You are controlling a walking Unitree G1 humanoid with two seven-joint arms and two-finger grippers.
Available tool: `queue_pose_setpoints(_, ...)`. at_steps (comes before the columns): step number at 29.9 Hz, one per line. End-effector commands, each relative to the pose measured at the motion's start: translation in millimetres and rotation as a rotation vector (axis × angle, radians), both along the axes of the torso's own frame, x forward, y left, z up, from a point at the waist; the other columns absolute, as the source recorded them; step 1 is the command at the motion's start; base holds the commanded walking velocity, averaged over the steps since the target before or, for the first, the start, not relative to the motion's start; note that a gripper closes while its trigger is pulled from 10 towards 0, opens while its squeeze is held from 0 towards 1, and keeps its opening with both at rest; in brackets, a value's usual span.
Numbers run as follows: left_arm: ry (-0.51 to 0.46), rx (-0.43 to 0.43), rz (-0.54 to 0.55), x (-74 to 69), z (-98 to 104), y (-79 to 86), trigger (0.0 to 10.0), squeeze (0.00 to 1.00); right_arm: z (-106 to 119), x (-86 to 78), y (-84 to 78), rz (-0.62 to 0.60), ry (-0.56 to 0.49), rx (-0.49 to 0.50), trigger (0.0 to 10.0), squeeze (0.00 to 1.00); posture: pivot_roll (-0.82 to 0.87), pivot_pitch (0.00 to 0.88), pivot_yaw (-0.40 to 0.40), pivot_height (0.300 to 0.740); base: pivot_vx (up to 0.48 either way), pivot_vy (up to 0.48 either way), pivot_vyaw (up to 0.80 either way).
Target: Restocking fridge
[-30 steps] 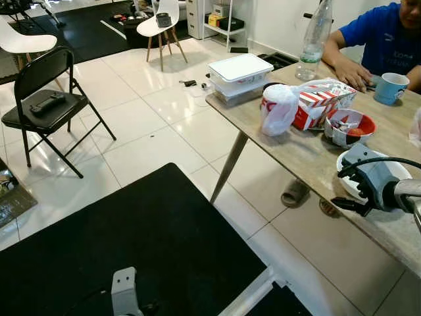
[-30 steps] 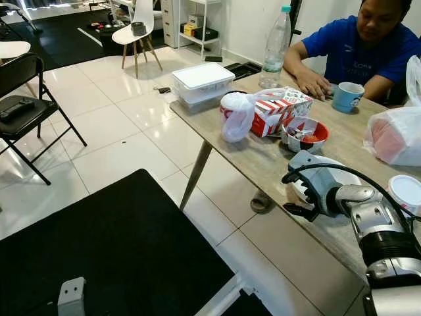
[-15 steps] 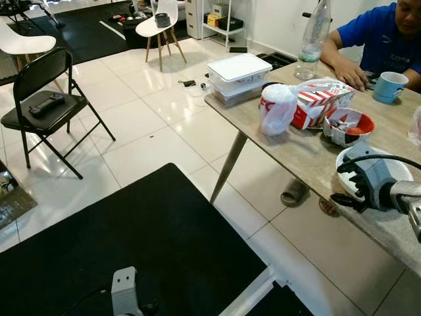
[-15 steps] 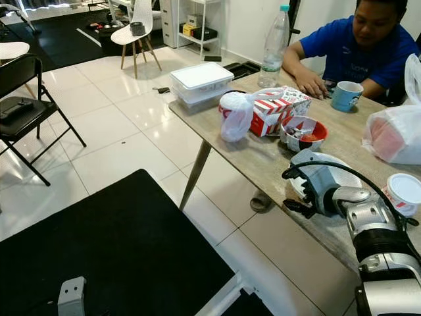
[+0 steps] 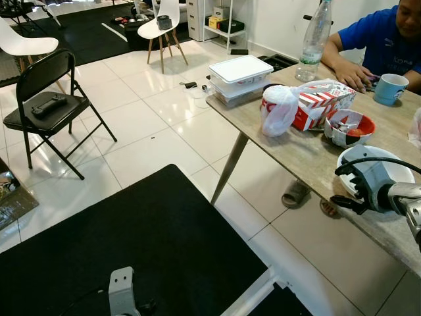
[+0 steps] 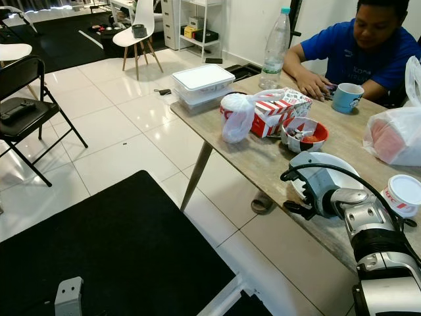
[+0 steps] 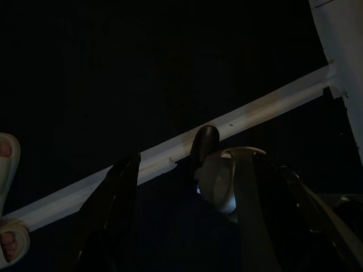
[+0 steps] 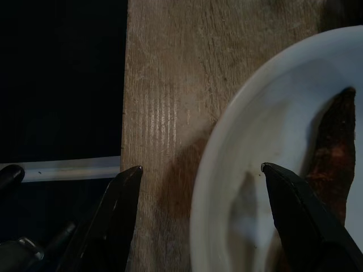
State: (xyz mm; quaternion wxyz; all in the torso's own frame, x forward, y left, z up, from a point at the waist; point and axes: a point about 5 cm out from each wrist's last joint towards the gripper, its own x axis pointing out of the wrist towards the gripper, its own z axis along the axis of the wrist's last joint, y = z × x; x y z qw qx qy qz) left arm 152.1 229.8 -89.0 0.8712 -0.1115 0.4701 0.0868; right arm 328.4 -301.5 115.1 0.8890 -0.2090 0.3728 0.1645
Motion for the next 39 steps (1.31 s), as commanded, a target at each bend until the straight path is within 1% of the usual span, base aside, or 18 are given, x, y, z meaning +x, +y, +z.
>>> queue_pose_setpoints(1, 0.017, 0.015, -0.002, -6.3, -1, 6.5, 10.0, 0.0, 1, -0.2, -1.0, 0.007, 0.008, -0.011, 10.0, 0.0, 0.0, 0.0, 0.017, 0.74, 0.0, 0.0, 0.0)
queue_pose_setpoints(5, 0.024, 0.015, -0.007, -7.8, -2, 5.9, 10.0, 0.0, 5, 1.1, -1.3, 0.022, -0.001, -0.024, 10.0, 0.0, 0.0, 0.0, 0.018, 0.74, 0.0, 0.0, 0.0)
queue_pose_setpoints(7, 0.021, 0.011, -0.005, -7.1, -2, 4.9, 10.0, 0.0, 11, 2.1, -1.4, 0.043, -0.008, -0.031, 10.0, 0.0, 0.0, 0.0, 0.018, 0.74, 0.0, 0.0, 0.0)
queue_pose_setpoints(11, 0.019, 0.01, -0.004, -6.6, -1, 4.4, 10.0, 0.0, 13, 2.1, -1.0, 0.057, -0.009, -0.033, 10.0, 0.0, 0.0, 0.0, 0.018, 0.74, 0.0, 0.0, 0.0)
queue_pose_setpoints(15, 0.017, 0.01, -0.005, -5.8, -1, 4.2, 10.0, 0.0, 18, 0.9, 3.9, 0.11, -0.008, -0.017, 10.0, 0.0, 0.0, 0.0, 0.015, 0.74, 0.0, 0.0, 0.0)
queue_pose_setpoints(25, 0.021, 0.009, -0.007, -7.4, -2, 3.8, 10.0, 0.0, 15, -2.4, 10.0, 0.154, 0.015, 0.006, 10.0, 0.0, 0.0, 0.0, 0.018, 0.74, 0.0, 0.0, 0.0)
queue_pose_setpoints(26, 0.021, 0.009, -0.007, -7.4, -2, 3.8, 10.0, 0.0, 15, -2.4, 10.0, 0.154, 0.015, 0.006, 10.0, 0.0, 0.0, 0.0, 0.018, 0.74, 0.0, 0.0, 0.0)
queue_pose_setpoints(28, 0.021, 0.008, -0.007, -7.6, -2, 3.5, 10.0, 0.0, 9, -6.0, 6.8, 0.145, 0.049, -0.021, 10.0, 0.0, 0.0, 0.0, 0.018, 0.74, 0.0, 0.0, 0.0)
queue_pose_setpoints(31, 0.021, 0.008, -0.007, -7.7, -2, 3.4, 10.0, 0.0, 6, -7.6, 5.5, 0.136, 0.059, -0.027, 10.0, 0.0, 0.01, 0.0, 0.017, 0.74, 0.0, 0.0, 0.0)
queue_pose_setpoints(32, 0.021, 0.007, -0.007, -7.6, -2, 3.3, 10.0, 0.0, 5, -8.5, 4.7, 0.126, 0.064, -0.029, 6.8, 0.0, 0.01, 0.0, 0.017, 0.74, 0.0, 0.0, 0.0)
queue_pose_setpoints(33, 0.02, 0.008, -0.007, -7.7, -2, 3.3, 10.0, 0.0, 4, -8.6, 3.9, 0.119, 0.061, -0.032, 0.0, 0.0, 0.01, 0.0, 0.019, 0.74, 0.0, 0.0, 0.0)
queue_pose_setpoints(39, 0.021, 0.01, -0.008, -8.3, -2, 3.7, 10.0, 0.0, 7, -7.4, 0.6, 0.104, 0.04, -0.053, 0.0, 0.0, 0.01, 0.0, 0.017, 0.74, 0.0, 0.0, 0.0)
